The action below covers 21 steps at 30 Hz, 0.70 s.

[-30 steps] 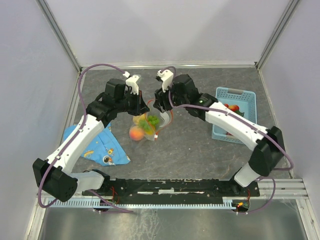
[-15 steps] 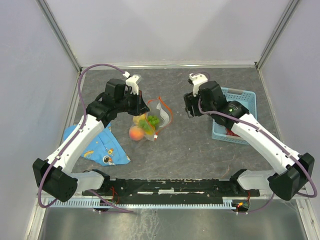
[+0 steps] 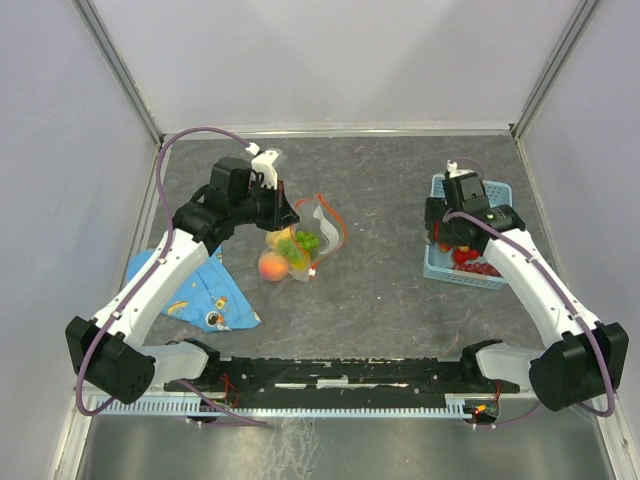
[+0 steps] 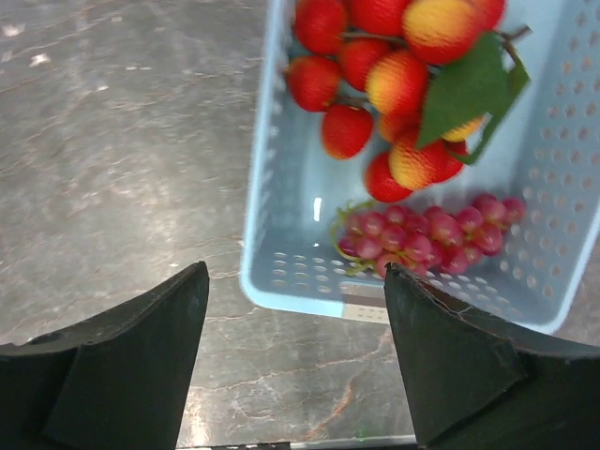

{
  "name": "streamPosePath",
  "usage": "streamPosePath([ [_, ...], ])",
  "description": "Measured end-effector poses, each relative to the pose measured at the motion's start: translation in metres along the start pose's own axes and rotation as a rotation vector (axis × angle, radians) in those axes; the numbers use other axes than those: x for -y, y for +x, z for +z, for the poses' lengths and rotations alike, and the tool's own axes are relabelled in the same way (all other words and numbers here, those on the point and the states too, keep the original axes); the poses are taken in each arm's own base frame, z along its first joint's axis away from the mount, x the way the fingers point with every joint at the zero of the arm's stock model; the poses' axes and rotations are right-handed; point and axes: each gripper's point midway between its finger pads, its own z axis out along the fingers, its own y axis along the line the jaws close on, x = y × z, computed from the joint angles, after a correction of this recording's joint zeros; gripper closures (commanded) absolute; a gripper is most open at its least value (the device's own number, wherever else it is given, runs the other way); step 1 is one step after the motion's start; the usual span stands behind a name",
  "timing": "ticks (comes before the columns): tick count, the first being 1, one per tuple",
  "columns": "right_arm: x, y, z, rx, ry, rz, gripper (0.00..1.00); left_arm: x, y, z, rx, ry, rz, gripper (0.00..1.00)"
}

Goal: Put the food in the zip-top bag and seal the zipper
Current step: Pick up the fake fruit from the bin.

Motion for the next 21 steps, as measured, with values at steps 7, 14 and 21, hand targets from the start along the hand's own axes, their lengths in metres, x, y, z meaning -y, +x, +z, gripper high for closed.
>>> streamPosePath([
  [7,0.055,0.028,0.019,-0.084,0.148,0.203,0.15,0.000,0.000,0.000,0.000,0.000,0.000,0.97],
  [14,0.087,0.064,0.040,-0.158,0.222,0.380,0.15,0.000,0.000,0.000,0.000,0.000,0.000,0.97],
  [21,0.100,0.080,0.063,-0.187,0.247,0.482,0.18,0.000,0.000,0.000,0.000,0.000,0.000,0.97],
])
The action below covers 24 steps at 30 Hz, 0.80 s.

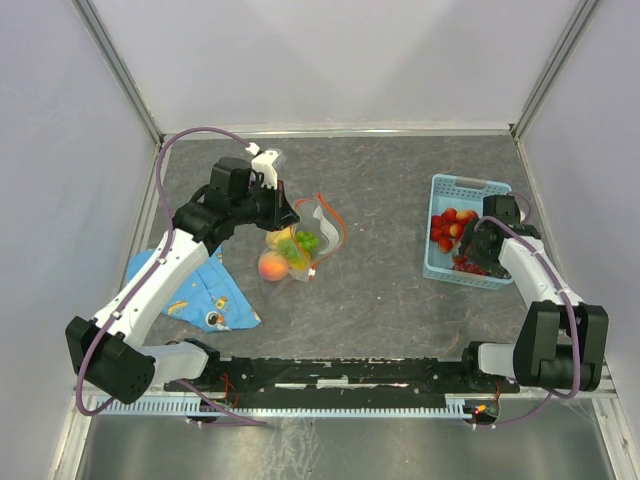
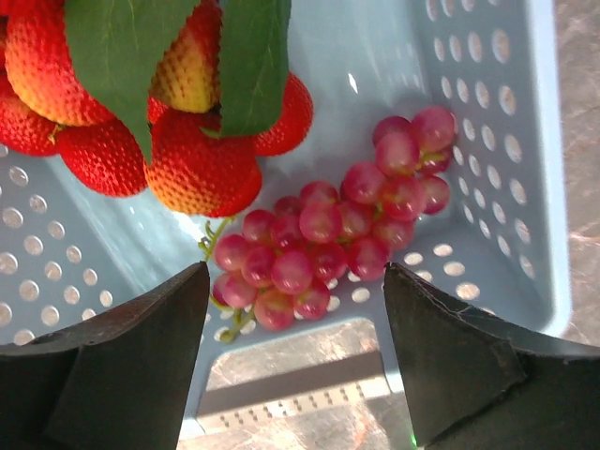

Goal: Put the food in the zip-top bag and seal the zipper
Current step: Pick up the fake fruit from the bin.

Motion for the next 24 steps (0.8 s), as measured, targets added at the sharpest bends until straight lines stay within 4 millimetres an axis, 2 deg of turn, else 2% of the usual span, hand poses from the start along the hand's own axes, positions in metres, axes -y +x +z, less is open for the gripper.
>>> streamPosePath([
  [12,-0.022,0.004,0.041,-0.070,-0.086,0.052,0.17,0.000,0.000,0.000,0.000,0.000,0.000,0.97],
  [19,-0.034,0.002,0.045,-0.090,-0.151,0.050,0.25,0.000,0.000,0.000,0.000,0.000,0.000,0.97],
  [24,-0.054,-0.007,0.043,-0.107,-0.236,0.042,0.24,0.000,0.000,0.000,0.000,0.000,0.000,0.97],
])
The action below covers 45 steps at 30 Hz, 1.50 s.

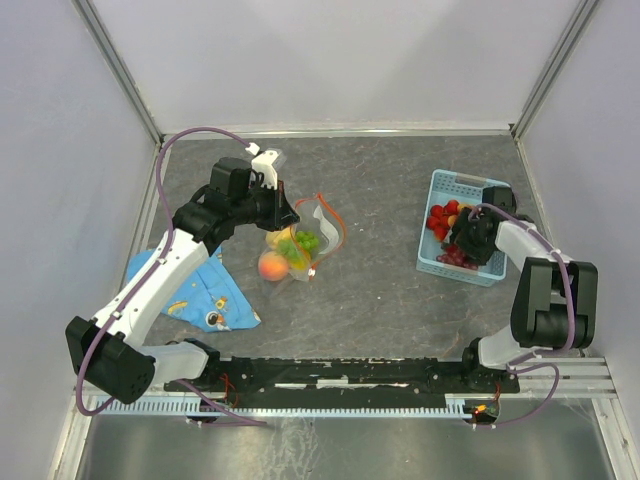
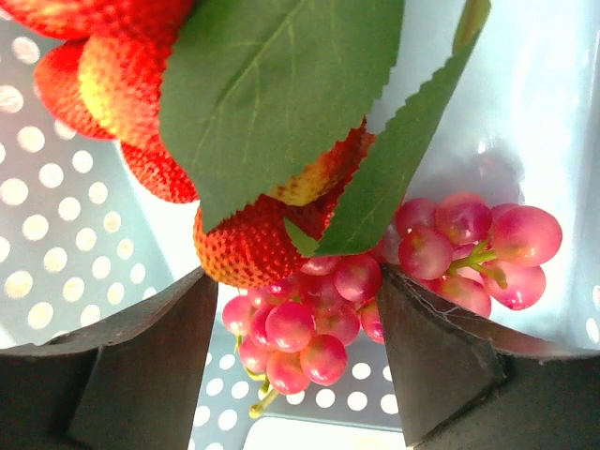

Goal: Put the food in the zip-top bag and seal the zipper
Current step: Pick up the fake fruit from the bin.

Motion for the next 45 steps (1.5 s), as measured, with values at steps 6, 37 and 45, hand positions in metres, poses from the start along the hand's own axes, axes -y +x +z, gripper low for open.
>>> streamPosePath([
  [6,-0.015,-0.005,-0.005,-0.006,-0.060,-0.024,0.23,0.000,0.000,0.000,0.000,0.000,0.000,0.97],
  [37,0.006,0.020,0.010,-0.044,0.086,-0.011,0.39,0.000,0.000,0.000,0.002,0.001,0.001,0.97],
  [45,0.003,0.014,0.010,-0.004,0.065,0.000,0.60,0.000,0.000,0.000,0.002,0.001,0.001,0.97],
])
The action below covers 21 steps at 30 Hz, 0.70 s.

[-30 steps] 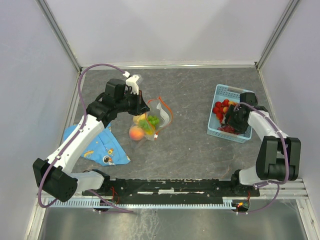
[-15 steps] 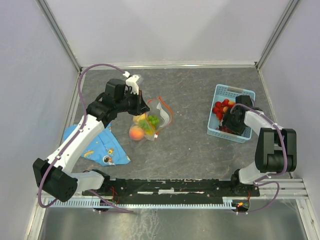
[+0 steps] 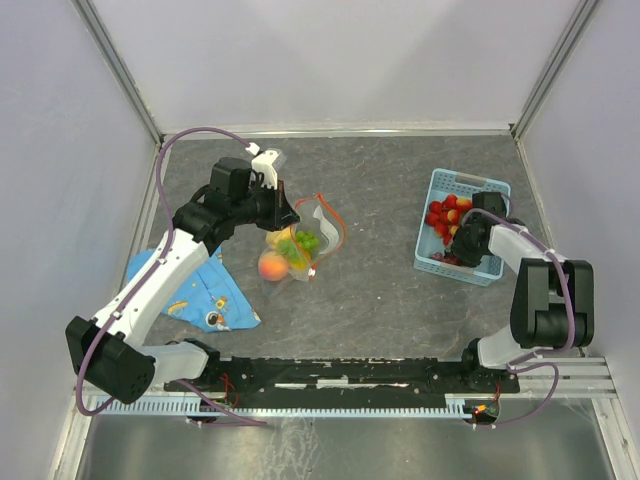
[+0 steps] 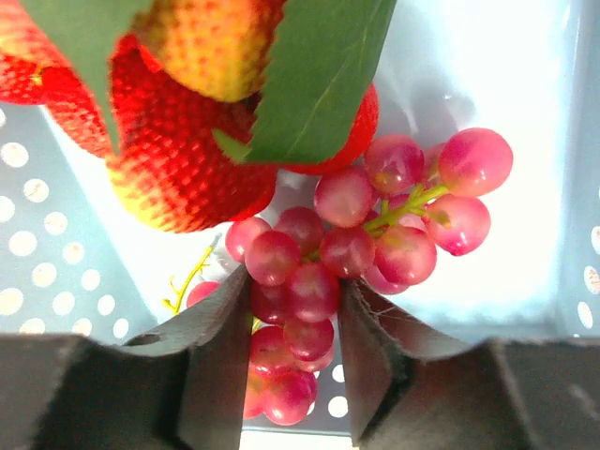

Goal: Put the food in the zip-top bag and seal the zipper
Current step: Pick up the fake fruit from the bin.

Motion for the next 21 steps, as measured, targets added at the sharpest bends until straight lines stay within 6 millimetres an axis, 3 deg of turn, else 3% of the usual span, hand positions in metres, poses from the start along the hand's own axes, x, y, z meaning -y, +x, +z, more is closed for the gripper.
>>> streamPosePath([
  [10,-0.017,-0.025,-0.032,0.143,-0.091,0.016,0.87,0.000,0.000,0.000,0.000,0.000,0.000,0.97],
  [21,-0.027,-0.030,-0.055,0.194,-0.155,0.009,0.96,0.000,0.000,0.000,0.000,0.000,0.000,0.97],
])
